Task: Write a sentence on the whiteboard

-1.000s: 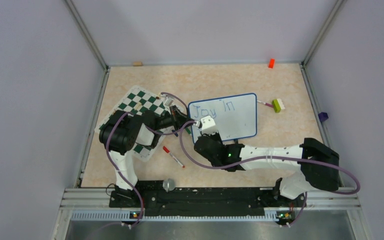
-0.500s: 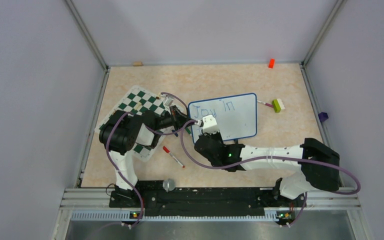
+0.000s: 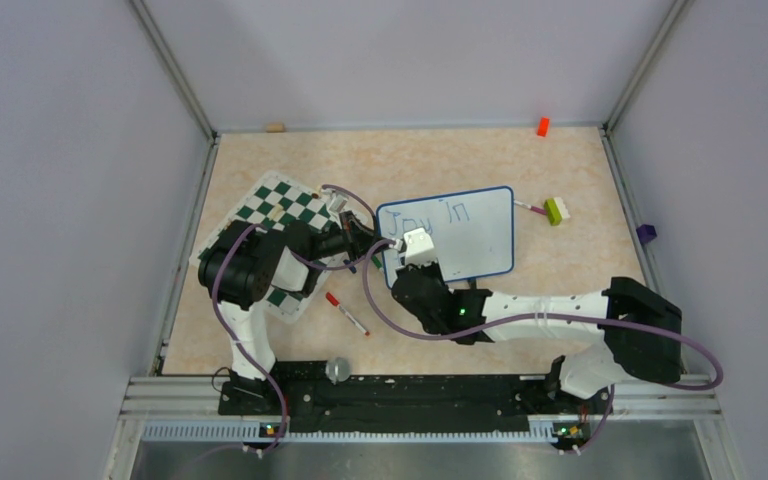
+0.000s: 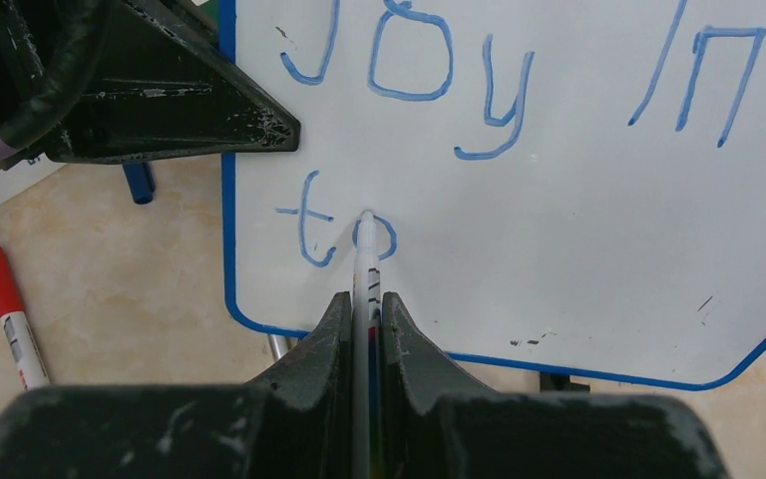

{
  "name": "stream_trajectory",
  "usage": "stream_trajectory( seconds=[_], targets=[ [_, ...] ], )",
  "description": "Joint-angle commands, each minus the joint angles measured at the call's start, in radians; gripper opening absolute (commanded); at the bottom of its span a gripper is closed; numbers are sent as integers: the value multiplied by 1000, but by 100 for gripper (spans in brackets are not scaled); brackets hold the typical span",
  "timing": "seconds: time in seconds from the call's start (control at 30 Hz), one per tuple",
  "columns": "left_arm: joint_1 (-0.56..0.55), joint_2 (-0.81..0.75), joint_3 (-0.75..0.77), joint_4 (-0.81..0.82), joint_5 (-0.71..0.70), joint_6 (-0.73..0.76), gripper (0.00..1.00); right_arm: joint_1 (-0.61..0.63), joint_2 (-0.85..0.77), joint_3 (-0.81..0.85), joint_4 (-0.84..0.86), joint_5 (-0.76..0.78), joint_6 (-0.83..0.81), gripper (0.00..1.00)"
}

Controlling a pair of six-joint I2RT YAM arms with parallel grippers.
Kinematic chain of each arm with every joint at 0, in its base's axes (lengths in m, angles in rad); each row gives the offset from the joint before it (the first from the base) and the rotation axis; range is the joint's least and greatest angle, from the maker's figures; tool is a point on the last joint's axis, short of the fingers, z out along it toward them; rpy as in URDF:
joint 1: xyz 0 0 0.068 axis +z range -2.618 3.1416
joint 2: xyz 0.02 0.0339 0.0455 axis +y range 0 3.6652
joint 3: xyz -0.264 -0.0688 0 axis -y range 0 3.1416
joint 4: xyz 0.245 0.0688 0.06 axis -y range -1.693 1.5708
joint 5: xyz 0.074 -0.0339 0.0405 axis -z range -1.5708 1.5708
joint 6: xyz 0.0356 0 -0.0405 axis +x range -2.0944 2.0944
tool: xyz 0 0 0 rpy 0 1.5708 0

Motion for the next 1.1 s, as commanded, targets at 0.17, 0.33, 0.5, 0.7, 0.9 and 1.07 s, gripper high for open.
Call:
stream_trajectory(
  seconds=[0.17, 0.33, 0.5, 0.7, 0.9, 1.07],
  targets=[
    [-8, 18, -1, 67, 34, 100, 0, -8, -17, 10, 27, -25, -16, 0],
    [-8, 16, -3, 67, 33, 99, 0, -6, -67, -30, 39, -26, -11, 0],
    [-8, 16, -3, 67, 34, 100, 0, 1, -155, -112, 107, -10, -16, 0],
    [-8, 15, -4, 67, 33, 99, 0, 0, -213, -154, 129, 32, -3, 0],
    [-8, 14, -3, 67, 34, 101, 0, -9, -151, -102, 89, 23, -1, 0],
    [-8, 15, -3, 67, 34, 100, 0, -35, -153, -100, 87, -20, -2, 0]
  ],
)
